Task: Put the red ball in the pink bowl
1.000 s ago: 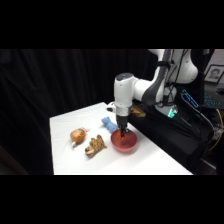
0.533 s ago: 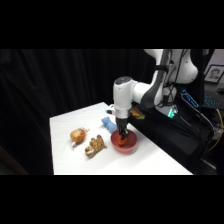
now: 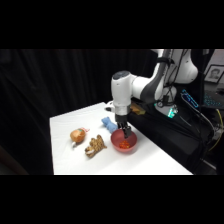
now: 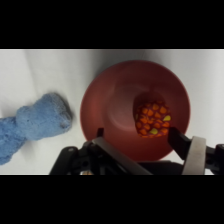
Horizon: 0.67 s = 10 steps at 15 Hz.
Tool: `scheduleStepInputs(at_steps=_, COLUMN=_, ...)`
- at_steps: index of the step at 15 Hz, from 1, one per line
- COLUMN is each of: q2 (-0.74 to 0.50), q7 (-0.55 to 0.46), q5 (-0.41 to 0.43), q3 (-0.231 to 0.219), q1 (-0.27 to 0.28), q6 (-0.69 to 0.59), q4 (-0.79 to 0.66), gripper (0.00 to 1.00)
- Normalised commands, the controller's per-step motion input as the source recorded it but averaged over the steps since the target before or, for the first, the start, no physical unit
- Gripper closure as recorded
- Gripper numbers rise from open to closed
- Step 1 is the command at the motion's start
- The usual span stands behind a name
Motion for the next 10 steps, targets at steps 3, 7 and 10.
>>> scheduleStepInputs(at_steps=3, q2=-0.44, q7=-0.28, q5=0.171, q3=0.085, q1=-0.096, q6=-0.41, q4=-0.01, gripper=0.0)
scheduleStepInputs(at_steps=7, q2=-0.38, q7=-0.26, q5=0.157, q3=0.077, q1=-0.098, q6=-0.43, q4=0.06, gripper=0.0)
scheduleStepInputs(at_steps=10, q2=-0.25, q7=-0.26, q5=0.122, q3=0.053, q1=-0.108, q6=-0.39, q4=0.16, gripper=0.0)
